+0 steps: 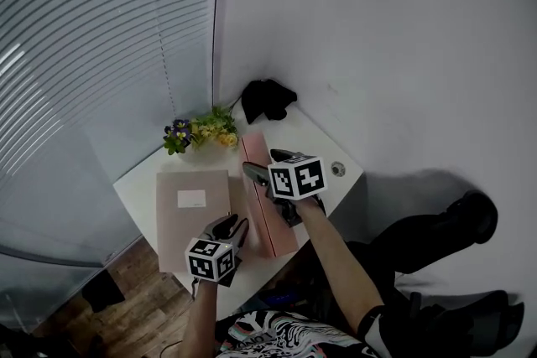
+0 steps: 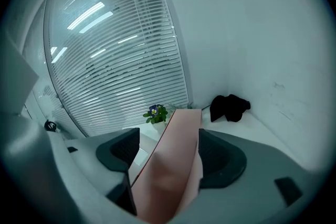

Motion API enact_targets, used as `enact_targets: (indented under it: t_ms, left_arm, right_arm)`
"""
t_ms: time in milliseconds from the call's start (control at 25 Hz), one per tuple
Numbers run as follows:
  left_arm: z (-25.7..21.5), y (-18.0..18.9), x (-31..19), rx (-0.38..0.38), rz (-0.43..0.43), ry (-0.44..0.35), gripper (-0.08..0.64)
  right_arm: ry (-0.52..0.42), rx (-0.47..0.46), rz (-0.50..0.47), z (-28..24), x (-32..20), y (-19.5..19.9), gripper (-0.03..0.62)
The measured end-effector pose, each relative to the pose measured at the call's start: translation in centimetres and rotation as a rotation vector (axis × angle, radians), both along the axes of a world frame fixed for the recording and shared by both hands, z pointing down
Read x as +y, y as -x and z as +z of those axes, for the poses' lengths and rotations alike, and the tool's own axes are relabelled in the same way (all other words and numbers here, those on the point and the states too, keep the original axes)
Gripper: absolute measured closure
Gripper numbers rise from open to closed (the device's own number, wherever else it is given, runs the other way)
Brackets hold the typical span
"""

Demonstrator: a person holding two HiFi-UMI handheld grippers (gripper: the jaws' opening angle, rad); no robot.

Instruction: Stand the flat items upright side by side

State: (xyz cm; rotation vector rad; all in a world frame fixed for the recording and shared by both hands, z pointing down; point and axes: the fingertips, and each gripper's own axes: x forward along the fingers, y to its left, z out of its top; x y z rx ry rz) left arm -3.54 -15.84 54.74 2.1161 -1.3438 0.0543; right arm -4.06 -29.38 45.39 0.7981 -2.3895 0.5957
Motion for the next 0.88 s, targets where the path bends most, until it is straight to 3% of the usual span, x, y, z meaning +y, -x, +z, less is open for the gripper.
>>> enact_targets:
  t_ms: [560,880]
  left_arm:
    - [0.2,0.3,-0.9,0.026,-0.016,0.000,0.453]
    - [0.7,-0.3,-0.8,0.042,-0.018,0.008,0.453]
  right_arm:
    - [0.014,0.136,-0.036,2.3,-2.9,2.2,0.224]
    - [0.076,0.163,-0.027,3.6,-3.5,1.6,0.235]
